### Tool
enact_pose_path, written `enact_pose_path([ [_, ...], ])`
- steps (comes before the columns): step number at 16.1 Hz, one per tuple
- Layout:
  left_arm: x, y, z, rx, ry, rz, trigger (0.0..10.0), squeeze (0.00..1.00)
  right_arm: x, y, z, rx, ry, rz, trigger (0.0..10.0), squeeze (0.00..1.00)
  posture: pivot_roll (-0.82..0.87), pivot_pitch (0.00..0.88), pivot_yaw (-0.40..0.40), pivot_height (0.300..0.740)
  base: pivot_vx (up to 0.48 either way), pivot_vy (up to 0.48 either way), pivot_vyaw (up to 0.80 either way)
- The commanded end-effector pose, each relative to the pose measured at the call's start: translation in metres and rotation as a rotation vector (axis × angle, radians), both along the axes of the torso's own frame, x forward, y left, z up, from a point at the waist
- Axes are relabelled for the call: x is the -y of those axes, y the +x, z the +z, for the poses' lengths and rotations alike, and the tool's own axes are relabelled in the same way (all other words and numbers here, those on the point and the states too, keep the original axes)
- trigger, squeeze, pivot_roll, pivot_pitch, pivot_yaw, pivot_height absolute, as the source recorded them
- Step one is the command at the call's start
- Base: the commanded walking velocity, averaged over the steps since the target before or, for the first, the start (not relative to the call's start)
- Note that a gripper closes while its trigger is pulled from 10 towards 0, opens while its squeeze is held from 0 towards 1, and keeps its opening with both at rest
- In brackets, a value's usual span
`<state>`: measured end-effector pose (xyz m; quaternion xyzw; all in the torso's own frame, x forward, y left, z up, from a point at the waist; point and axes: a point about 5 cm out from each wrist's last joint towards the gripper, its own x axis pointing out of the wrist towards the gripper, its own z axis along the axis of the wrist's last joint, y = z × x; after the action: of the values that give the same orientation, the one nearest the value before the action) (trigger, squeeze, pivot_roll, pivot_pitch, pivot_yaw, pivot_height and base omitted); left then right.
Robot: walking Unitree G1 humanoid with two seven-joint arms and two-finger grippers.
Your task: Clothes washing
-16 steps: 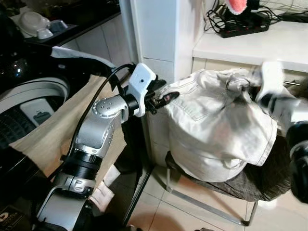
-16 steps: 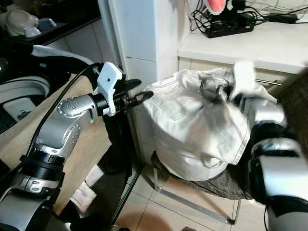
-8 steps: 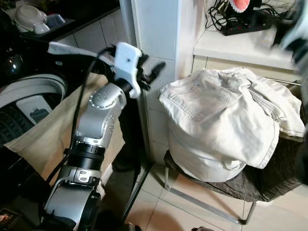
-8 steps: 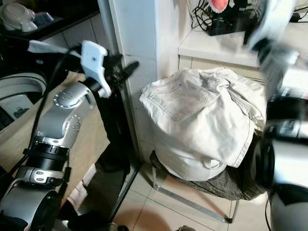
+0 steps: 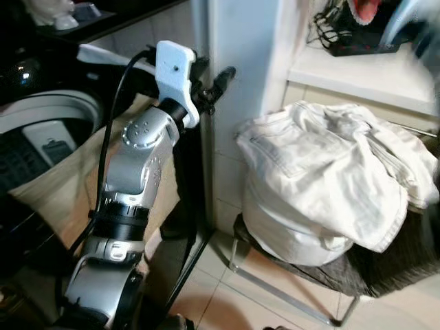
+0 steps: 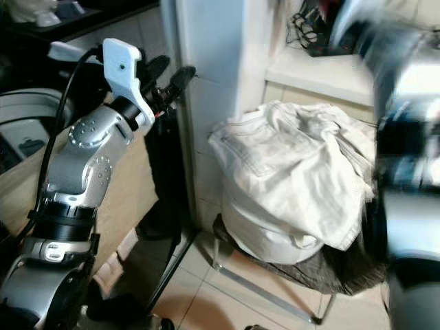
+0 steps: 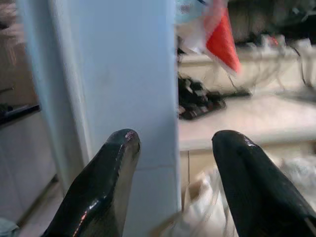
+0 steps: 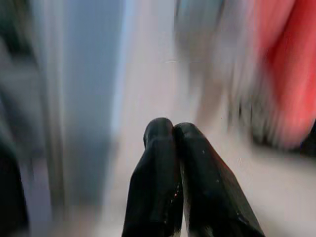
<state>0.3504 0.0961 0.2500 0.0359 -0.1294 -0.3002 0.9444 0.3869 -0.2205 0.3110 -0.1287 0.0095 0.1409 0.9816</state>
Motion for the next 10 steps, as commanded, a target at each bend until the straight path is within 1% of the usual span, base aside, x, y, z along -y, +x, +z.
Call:
enact_pose_path([
  [1, 0.007, -0.006, -0.014, -0.036, 0.086, -0.07, 10.0, 0.0, 0.01, -0.001, -0.03, -0.112, -0.053, -0.063, 10.0, 1.0, -0.06, 0.0, 0.034, 0.74, 0.0, 0.0, 0.0],
  [2, 0.008, -0.01, -0.022, -0.061, 0.118, -0.099, 10.0, 0.0, 0.017, -0.003, -0.048, -0.164, -0.055, -0.111, 10.0, 1.0, -0.06, 0.0, 0.038, 0.74, 0.0, 0.0, 0.0],
  [3, 0.007, -0.011, -0.027, -0.078, 0.129, -0.096, 10.0, 0.0, 0.024, -0.004, -0.062, -0.21, -0.016, -0.155, 10.0, 1.0, -0.06, 0.0, 0.047, 0.74, 0.0, 0.0, 0.0],
  [4, 0.007, -0.011, -0.029, -0.094, 0.133, -0.099, 10.0, 0.0, 0.032, -0.006, -0.071, -0.246, 0.014, -0.196, 10.0, 1.0, -0.06, 0.0, 0.049, 0.74, 0.0, 0.0, 0.0],
  [6, 0.009, -0.012, -0.03, -0.102, 0.145, -0.11, 10.0, 0.0, 0.033, -0.006, -0.075, -0.277, 0.022, -0.186, 10.0, 1.0, -0.06, 0.0, 0.057, 0.74, 0.0, 0.0, 0.0],
  [8, 0.014, -0.014, -0.03, -0.115, 0.168, -0.148, 10.0, 0.0, 0.036, -0.004, -0.082, -0.321, 0.006, -0.196, 10.0, 1.0, -0.05, 0.0, 0.065, 0.74, 0.0, 0.0, 0.0],
  [10, 0.016, -0.016, -0.029, -0.114, 0.167, -0.161, 10.0, 0.0, 0.04, -0.002, -0.082, -0.324, 0.001, -0.217, 10.0, 1.0, -0.05, 0.0, 0.063, 0.74, 0.0, 0.0, 0.0],
])
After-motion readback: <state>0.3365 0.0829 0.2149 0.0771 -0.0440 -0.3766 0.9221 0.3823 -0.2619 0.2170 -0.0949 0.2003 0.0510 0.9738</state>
